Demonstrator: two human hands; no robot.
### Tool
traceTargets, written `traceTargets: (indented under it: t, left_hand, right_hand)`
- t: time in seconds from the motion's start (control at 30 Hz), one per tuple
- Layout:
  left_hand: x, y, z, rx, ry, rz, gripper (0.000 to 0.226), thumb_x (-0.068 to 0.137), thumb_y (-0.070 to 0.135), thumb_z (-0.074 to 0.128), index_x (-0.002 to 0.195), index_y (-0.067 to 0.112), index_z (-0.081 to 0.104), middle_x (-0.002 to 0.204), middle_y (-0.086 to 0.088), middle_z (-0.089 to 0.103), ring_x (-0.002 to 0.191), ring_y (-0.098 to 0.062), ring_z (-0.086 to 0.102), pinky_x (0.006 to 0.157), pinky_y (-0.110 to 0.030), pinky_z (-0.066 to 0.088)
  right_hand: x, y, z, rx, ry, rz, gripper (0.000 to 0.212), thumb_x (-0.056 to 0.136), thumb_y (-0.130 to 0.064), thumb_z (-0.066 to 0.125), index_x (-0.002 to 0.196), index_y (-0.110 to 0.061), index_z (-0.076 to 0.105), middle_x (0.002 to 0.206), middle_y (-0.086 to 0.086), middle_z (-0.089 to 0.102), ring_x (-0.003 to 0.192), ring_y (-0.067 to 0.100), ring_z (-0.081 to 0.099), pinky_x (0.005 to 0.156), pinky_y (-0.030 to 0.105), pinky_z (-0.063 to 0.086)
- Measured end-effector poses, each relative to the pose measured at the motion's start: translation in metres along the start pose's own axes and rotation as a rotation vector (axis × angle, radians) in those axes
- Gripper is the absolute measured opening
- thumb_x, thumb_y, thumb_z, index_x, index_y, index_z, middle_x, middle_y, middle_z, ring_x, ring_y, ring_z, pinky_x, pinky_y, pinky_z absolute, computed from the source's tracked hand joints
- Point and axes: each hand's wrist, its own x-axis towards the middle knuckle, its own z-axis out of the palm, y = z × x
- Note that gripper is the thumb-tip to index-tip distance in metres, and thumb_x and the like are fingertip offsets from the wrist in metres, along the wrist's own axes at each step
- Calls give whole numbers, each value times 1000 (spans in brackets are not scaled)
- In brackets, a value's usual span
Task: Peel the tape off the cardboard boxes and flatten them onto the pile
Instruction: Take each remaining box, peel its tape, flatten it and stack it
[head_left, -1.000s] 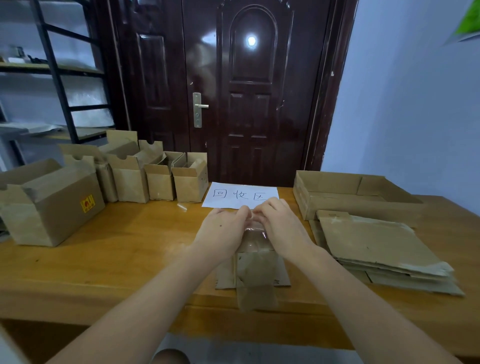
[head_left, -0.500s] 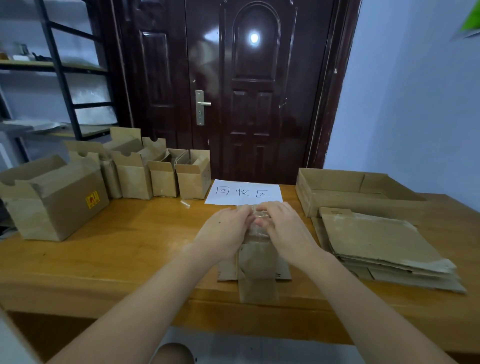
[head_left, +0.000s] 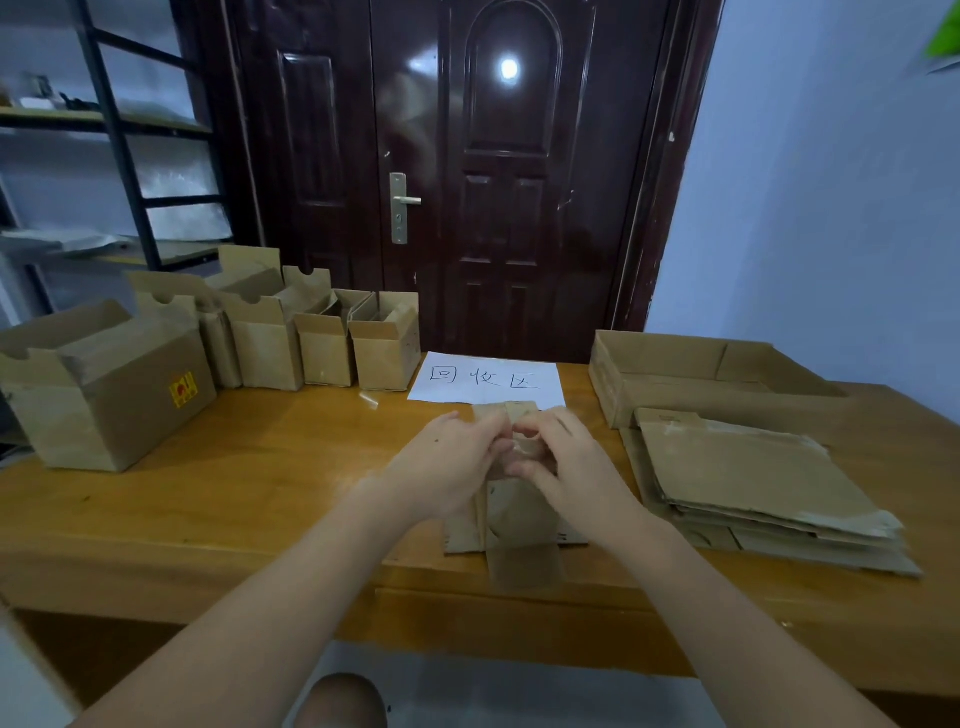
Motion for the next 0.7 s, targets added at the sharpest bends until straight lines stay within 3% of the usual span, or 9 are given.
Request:
traceTargets:
  t: [0.13, 0.27, 0.33, 0.4, 0.53, 0.6, 0.7]
  left_hand:
    - [-1, -1, 5, -22, -8, 16, 21, 113, 35, 28, 110, 26, 48, 107, 1, 71, 101, -20, 66, 121, -39, 23]
    - [-3, 0, 8, -34, -3, 56, 32, 110, 48, 28, 128, 30, 47, 114, 6, 71, 107, -12, 65, 121, -39, 25]
    - [-9, 0, 9, -53, 15, 78, 35, 107, 55, 32, 129, 32, 47, 111, 11, 70, 100, -10, 64, 103, -35, 47]
    - [-13, 0, 12, -12, 47, 111, 31, 104, 54, 43, 124, 31, 51, 106, 12, 66, 92, -10, 62, 81, -30, 52]
    - [-17, 0, 17, 36, 200, 201, 15, 101, 38, 58, 105, 24, 55, 97, 9, 65, 89, -11, 57, 81, -26, 44]
    - [-19, 2, 19, 19, 196, 184, 14, 104, 36, 55, 102, 23, 52, 94, 7, 63, 84, -13, 56, 71, -29, 47]
    - [-23, 3, 23, 9, 158, 154, 12, 107, 34, 46, 100, 24, 48, 99, 6, 64, 88, -13, 56, 69, -26, 46]
  right_hand:
    - [-3, 4, -2, -78, -2, -12, 22, 99, -20, 63, 122, -19, 63, 110, -14, 49, 99, 4, 55, 82, 11, 48]
    - [-6, 4, 1, -66, -45, 1, 23, 104, -24, 54, 123, -18, 65, 113, -9, 57, 105, 5, 53, 86, 6, 40]
    - [-8, 3, -3, 13, -57, 50, 16, 104, -25, 54, 118, -26, 61, 113, -10, 59, 105, 6, 55, 91, 15, 47]
    - [-8, 0, -8, 57, -52, 57, 11, 103, -23, 55, 109, -31, 58, 106, -15, 59, 102, 4, 57, 90, 24, 53]
    - [-10, -2, -22, 104, -151, 21, 20, 97, -22, 67, 116, -27, 63, 108, -17, 59, 106, 2, 55, 89, 20, 49]
    - [-11, 1, -26, 44, -168, -35, 29, 91, -18, 74, 117, -23, 65, 109, -14, 59, 105, 3, 55, 89, 20, 48]
    - [-13, 4, -26, -21, -146, -67, 29, 91, -13, 73, 118, -20, 66, 109, -10, 62, 103, 4, 57, 90, 20, 50]
